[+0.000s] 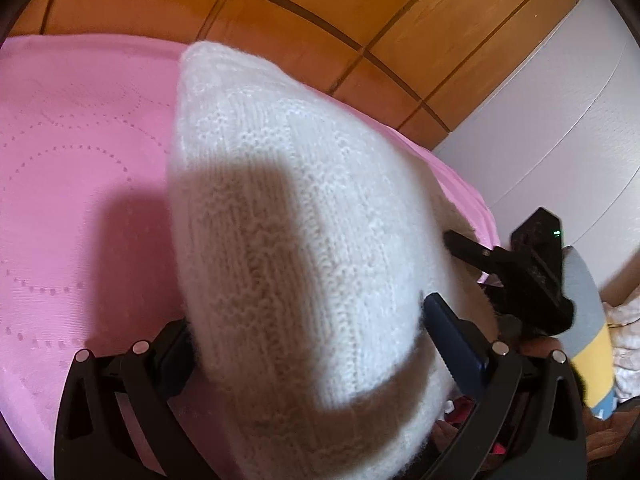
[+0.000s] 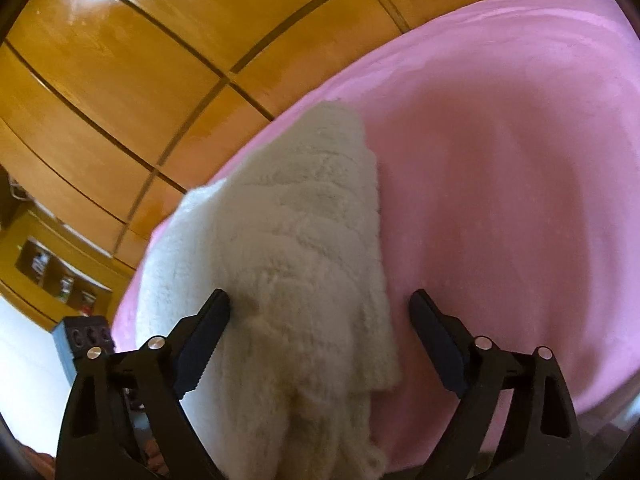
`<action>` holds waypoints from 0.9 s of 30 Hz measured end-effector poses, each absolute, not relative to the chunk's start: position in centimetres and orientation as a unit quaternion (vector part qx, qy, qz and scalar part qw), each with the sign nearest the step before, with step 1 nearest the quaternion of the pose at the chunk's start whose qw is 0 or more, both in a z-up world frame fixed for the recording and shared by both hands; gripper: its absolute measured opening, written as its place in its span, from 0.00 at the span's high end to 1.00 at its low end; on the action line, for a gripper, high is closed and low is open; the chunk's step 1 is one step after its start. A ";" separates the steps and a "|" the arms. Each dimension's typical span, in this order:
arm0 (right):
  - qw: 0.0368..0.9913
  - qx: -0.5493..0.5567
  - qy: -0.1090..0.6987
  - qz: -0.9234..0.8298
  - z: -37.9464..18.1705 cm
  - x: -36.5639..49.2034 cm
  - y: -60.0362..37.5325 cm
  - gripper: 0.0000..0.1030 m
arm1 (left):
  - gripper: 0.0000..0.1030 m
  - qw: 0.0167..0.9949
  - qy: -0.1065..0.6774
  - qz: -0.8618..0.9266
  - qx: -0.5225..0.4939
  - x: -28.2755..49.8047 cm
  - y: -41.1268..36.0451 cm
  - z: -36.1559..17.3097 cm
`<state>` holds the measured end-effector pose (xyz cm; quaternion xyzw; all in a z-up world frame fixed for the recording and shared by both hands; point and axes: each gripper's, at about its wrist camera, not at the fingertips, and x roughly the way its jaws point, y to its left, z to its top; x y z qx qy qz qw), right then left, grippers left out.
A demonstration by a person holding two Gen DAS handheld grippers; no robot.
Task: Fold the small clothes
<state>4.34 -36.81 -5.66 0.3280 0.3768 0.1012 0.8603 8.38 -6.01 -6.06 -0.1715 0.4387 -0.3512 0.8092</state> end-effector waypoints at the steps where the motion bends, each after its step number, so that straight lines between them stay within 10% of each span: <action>1: 0.858 0.338 0.372 0.107 -5.8 4.6 -37.0 0.16 | 0.04 0.804 0.441 -0.355 -0.179 8.4 -6.0 -6.0; 12: 0.838 0.345 0.385 0.172 -6.6 5.3 -35.7 0.31 | 0.27 0.781 0.459 -0.375 -0.198 8.7 -5.0 -6.5; 17: 0.847 0.332 0.373 0.181 -5.4 6.2 -34.4 0.55 | 0.39 0.791 0.452 -0.372 -0.177 8.7 -5.5 -5.4; 27: 0.886 0.257 0.332 0.198 -1.4 7.3 -31.2 0.57 | 0.47 0.854 0.360 -0.368 -0.081 8.5 -6.2 0.2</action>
